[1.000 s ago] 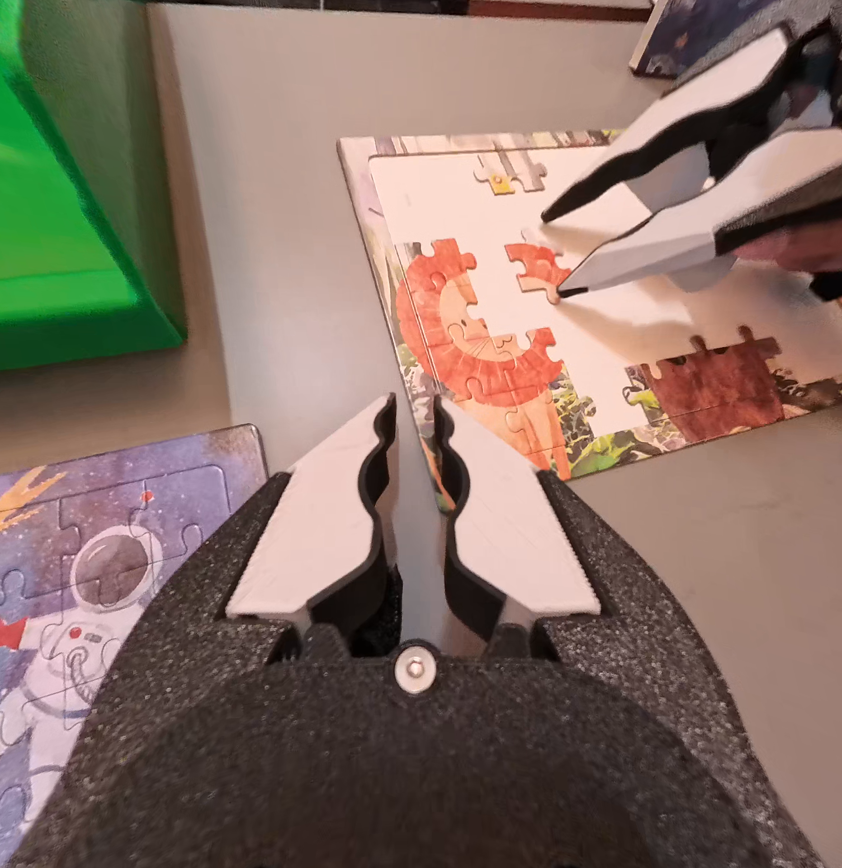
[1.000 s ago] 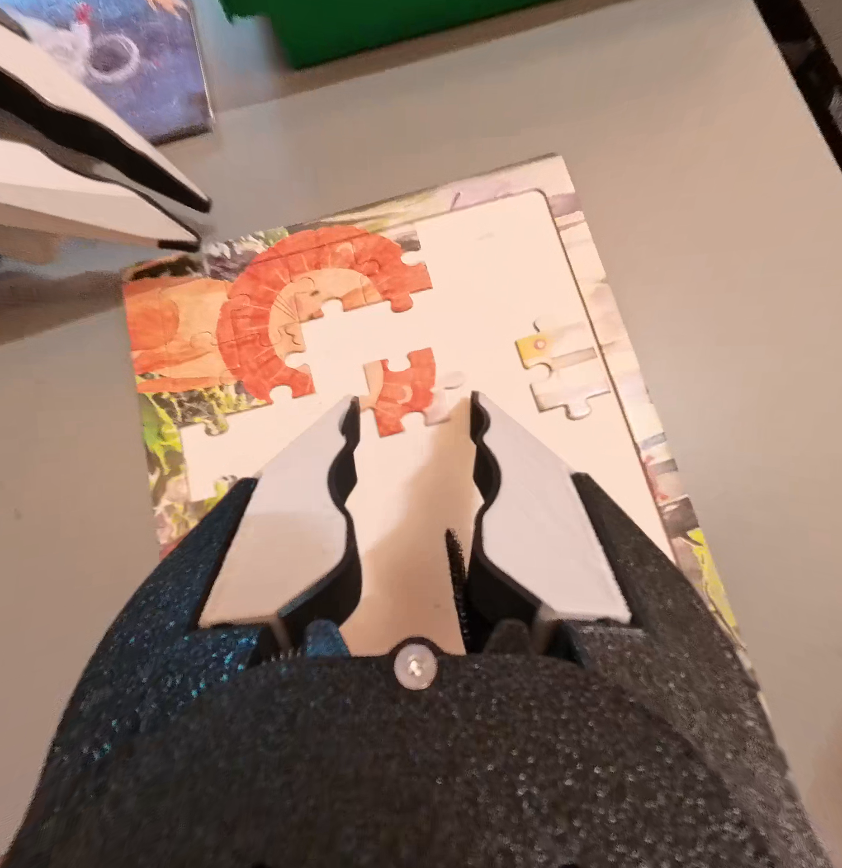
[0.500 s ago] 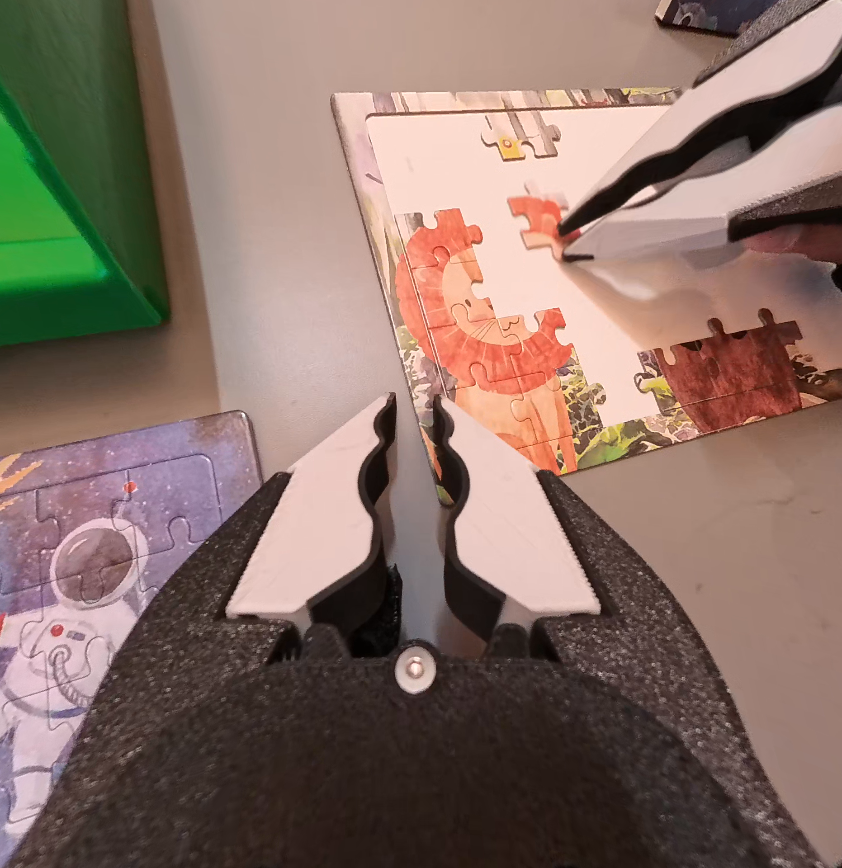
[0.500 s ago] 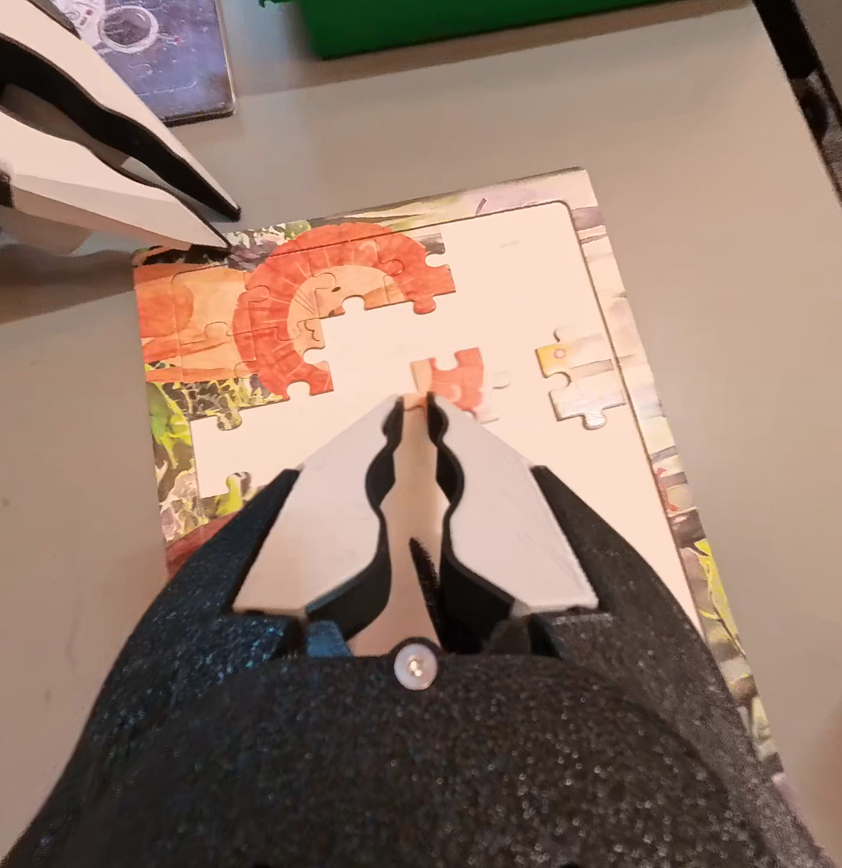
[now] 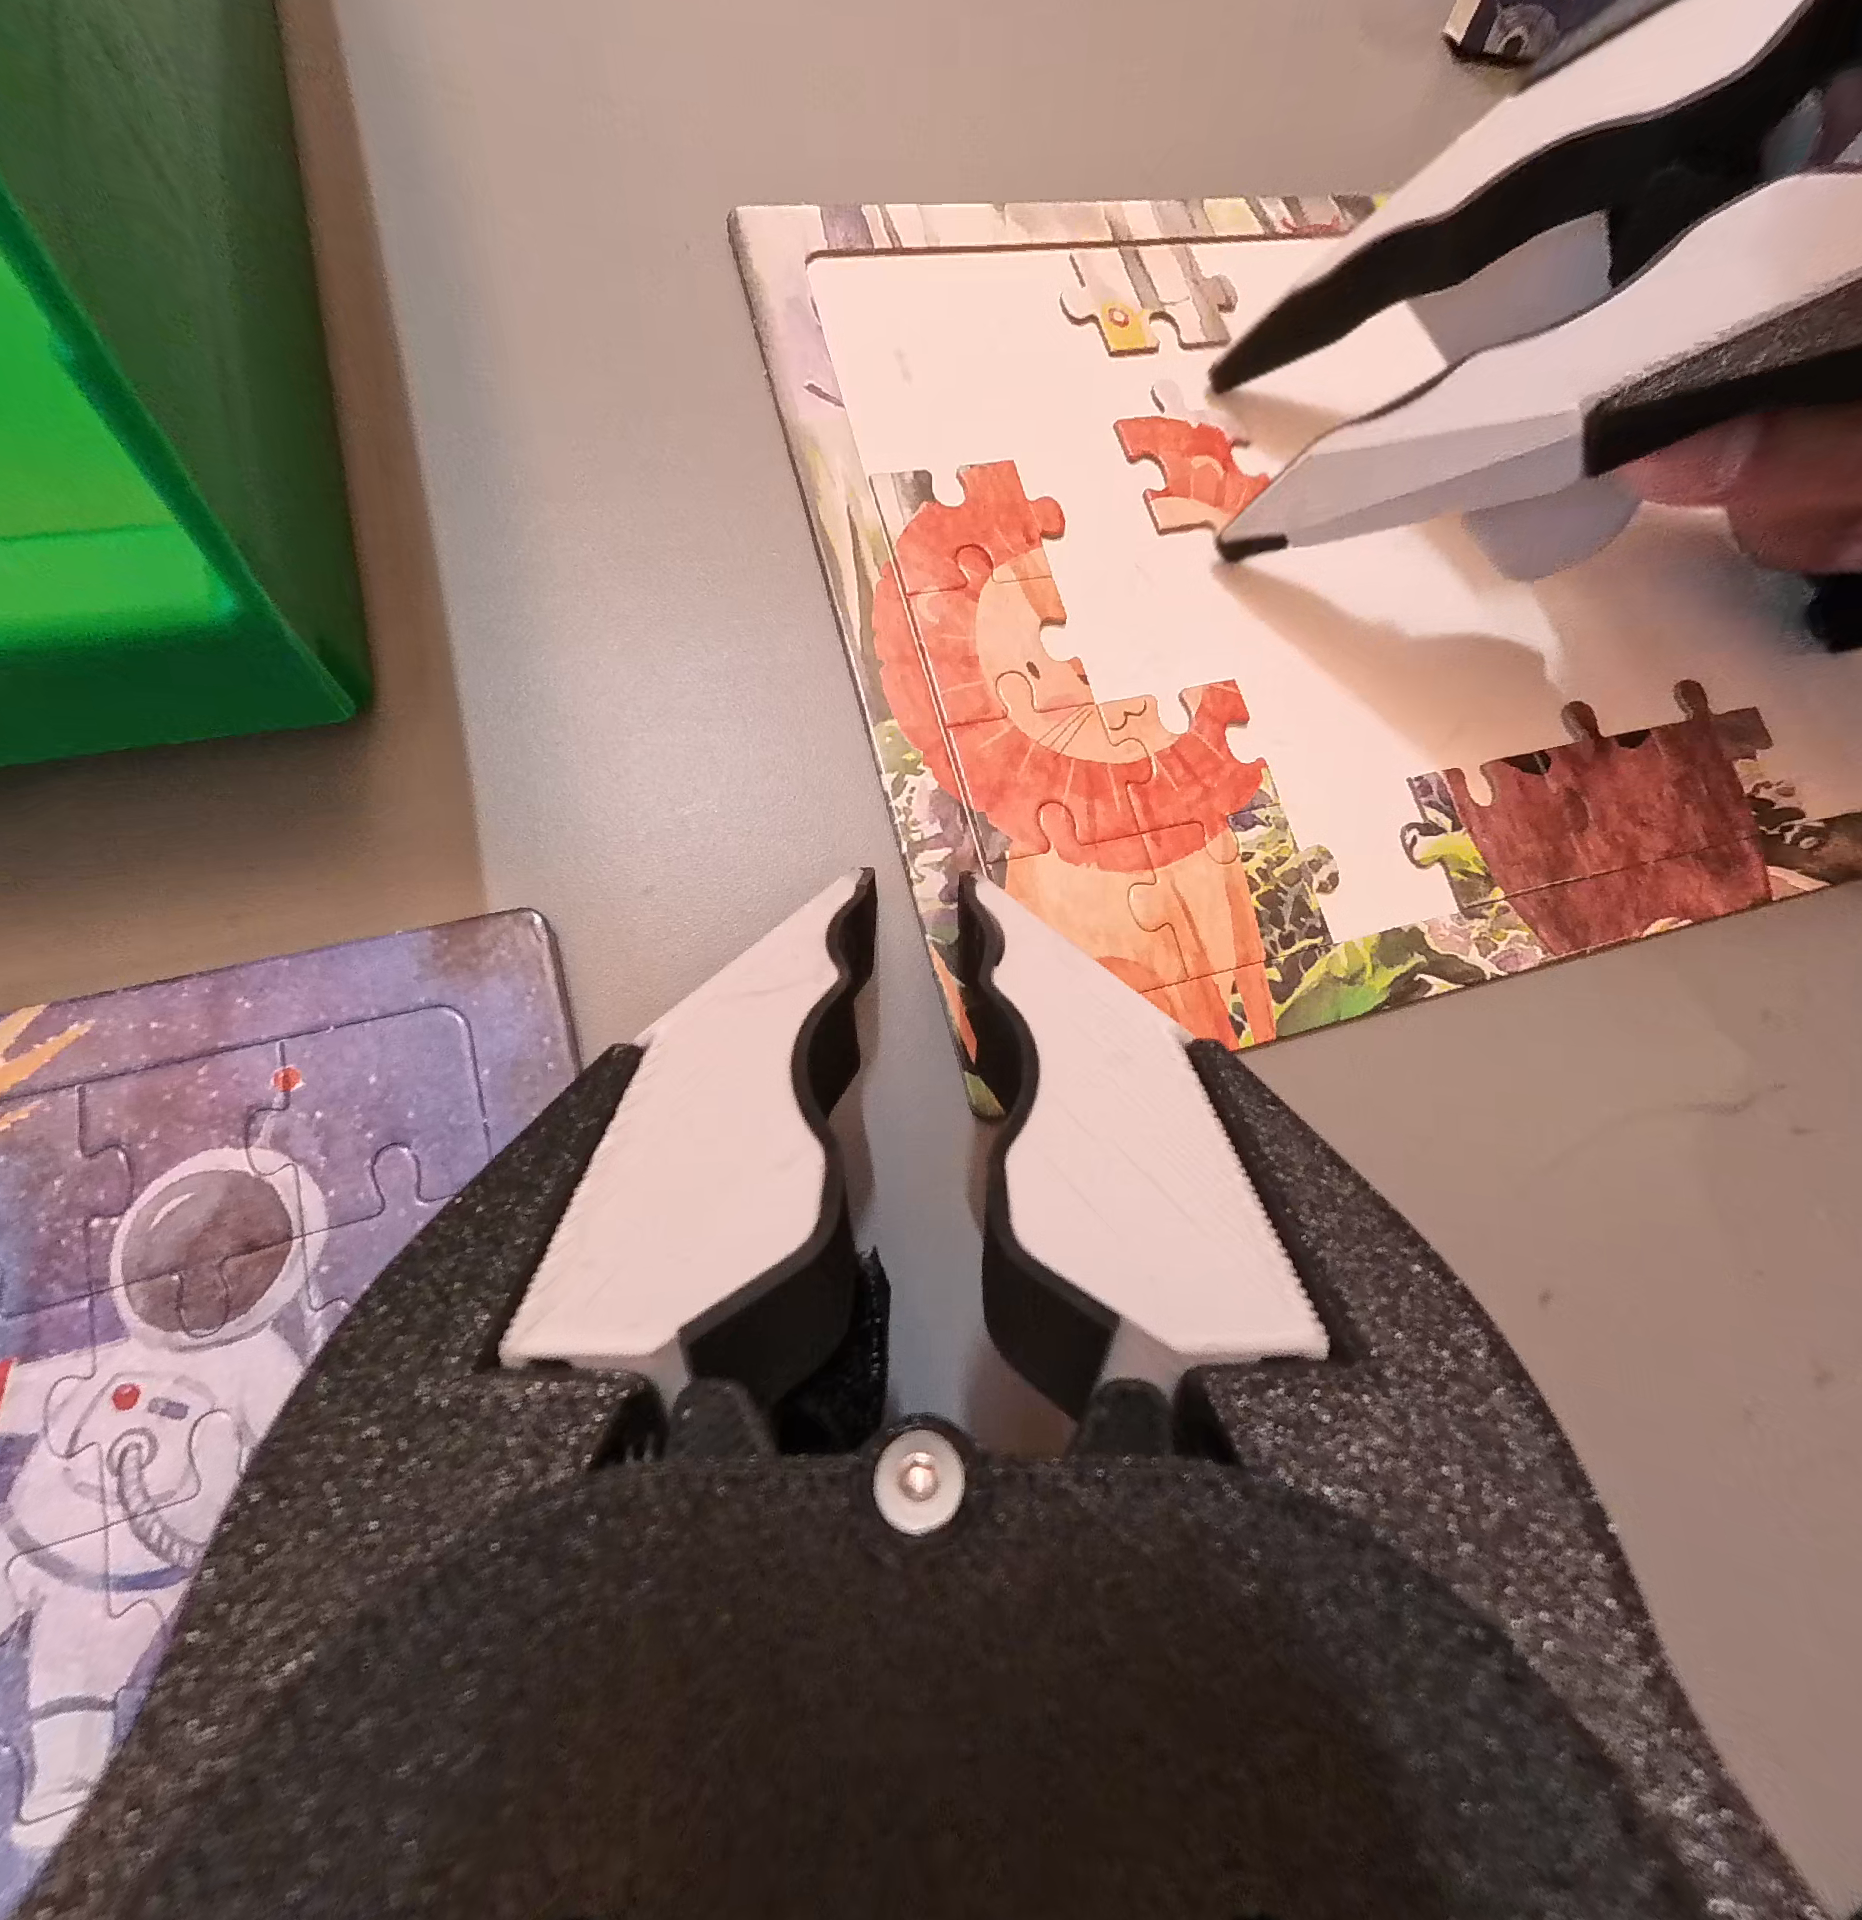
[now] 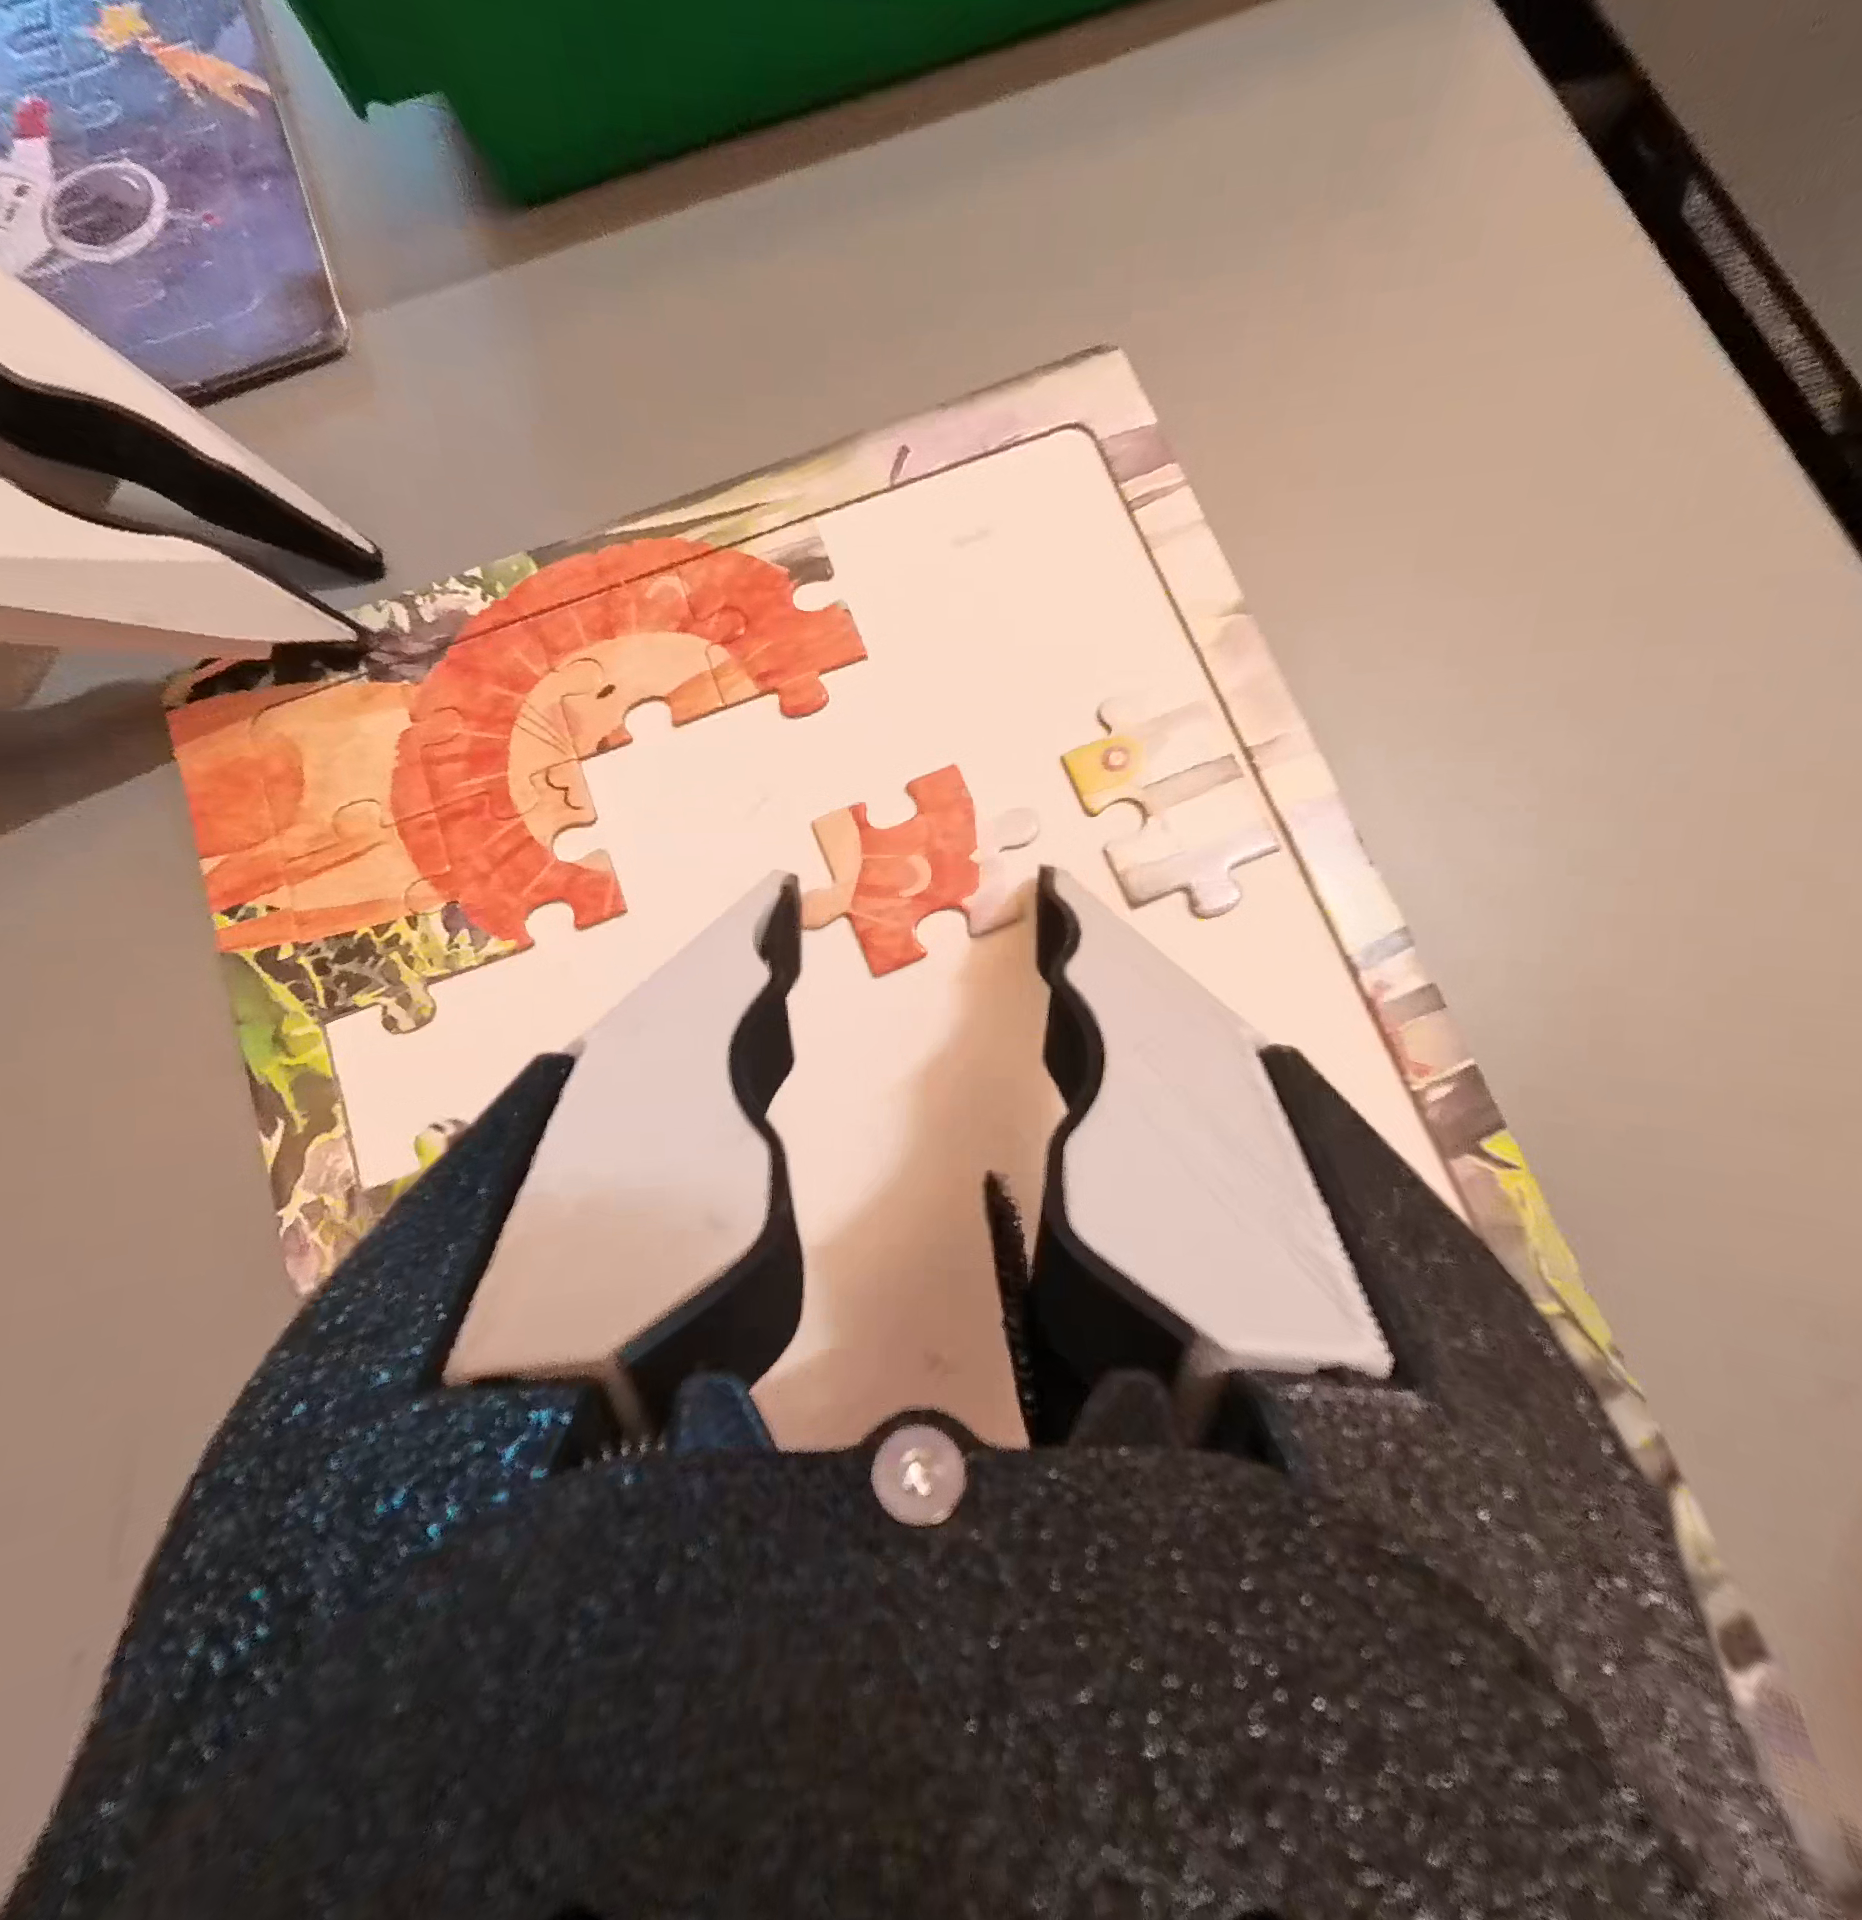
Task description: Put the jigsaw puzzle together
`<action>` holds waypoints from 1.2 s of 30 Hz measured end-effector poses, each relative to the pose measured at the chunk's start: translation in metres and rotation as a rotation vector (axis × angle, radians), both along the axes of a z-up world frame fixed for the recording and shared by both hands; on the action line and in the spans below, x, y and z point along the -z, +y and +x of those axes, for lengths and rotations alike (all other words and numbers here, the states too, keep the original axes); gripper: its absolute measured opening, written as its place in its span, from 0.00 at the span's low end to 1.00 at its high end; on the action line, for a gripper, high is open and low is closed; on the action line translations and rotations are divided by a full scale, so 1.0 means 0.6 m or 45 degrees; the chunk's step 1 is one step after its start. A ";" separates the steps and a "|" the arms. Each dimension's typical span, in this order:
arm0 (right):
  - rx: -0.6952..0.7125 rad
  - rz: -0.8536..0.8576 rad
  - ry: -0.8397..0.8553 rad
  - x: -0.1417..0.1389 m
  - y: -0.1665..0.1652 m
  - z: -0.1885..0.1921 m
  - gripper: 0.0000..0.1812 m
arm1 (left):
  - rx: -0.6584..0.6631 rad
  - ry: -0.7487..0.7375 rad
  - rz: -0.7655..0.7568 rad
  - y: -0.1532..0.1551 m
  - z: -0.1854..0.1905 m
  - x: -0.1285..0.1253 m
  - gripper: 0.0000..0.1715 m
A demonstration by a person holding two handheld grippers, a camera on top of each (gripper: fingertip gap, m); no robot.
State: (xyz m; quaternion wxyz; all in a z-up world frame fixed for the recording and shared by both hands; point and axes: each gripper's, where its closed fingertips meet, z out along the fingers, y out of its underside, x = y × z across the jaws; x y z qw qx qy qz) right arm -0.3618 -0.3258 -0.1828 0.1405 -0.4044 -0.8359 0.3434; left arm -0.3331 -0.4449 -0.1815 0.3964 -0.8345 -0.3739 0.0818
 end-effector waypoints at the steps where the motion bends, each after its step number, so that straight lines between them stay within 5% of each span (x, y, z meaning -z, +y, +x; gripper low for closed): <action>1: -0.006 -0.004 -0.010 0.002 -0.003 0.002 0.27 | 0.000 0.000 0.000 0.000 0.000 0.000 0.09; 16: -0.024 0.050 0.018 0.002 -0.011 0.007 0.22 | 0.000 0.003 -0.003 0.000 0.000 0.000 0.09; 22: -0.049 0.031 0.044 -0.005 -0.021 0.007 0.06 | 0.000 0.002 -0.001 0.001 0.000 0.000 0.09; 28: 0.010 0.024 0.061 -0.032 0.010 0.001 0.07 | 0.000 -0.003 0.004 0.001 0.001 0.000 0.09; 36: -0.048 0.060 0.008 -0.002 -0.004 0.007 0.00 | -0.001 -0.004 0.005 0.001 0.001 0.000 0.09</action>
